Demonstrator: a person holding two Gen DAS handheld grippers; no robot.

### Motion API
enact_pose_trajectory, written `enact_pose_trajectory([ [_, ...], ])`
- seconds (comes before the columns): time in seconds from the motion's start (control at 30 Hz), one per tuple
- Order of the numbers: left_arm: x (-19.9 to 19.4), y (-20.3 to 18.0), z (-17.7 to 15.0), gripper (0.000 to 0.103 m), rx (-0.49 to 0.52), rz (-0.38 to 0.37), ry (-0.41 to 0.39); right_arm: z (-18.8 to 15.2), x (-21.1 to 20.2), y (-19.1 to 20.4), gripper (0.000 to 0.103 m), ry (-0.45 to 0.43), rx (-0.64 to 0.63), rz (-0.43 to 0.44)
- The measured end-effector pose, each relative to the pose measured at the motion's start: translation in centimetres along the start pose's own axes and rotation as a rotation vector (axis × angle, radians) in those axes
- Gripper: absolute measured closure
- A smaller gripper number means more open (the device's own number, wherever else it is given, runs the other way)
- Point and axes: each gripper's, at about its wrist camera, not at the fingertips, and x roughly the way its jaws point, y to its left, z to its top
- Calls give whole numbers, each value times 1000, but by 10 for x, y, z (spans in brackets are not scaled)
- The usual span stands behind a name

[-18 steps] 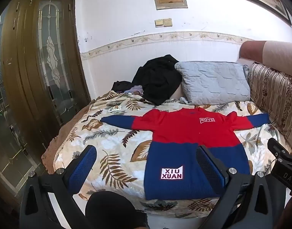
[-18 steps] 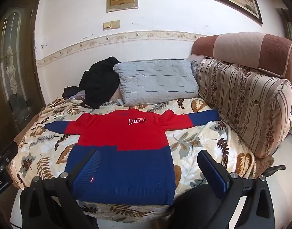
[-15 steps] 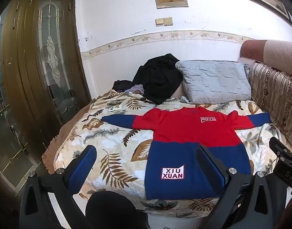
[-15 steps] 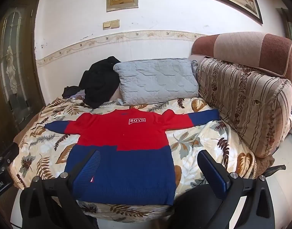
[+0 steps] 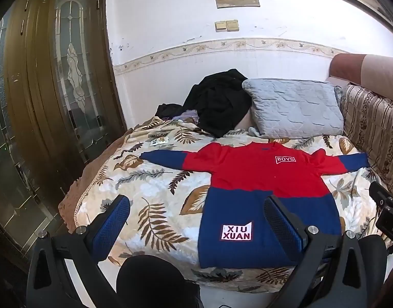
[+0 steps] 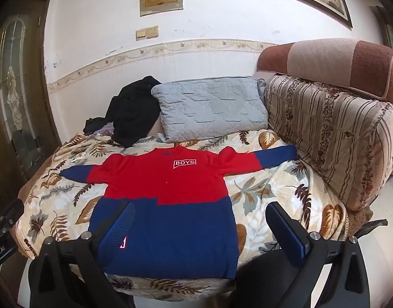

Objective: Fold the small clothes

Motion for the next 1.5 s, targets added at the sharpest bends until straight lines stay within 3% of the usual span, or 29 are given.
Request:
enact_pose_trajectory([
  [0.83, 6, -1, 4, 0, 4, 8, 2, 9, 7, 1, 0, -4, 5, 20],
  [1.27, 0, 5, 16, 0, -4, 25, -31, 16, 18, 2, 0, 3, 15, 30],
  [1.5, 15, 7, 30, 0, -13, 23, -26, 19, 24, -2, 0, 11, 14, 22],
])
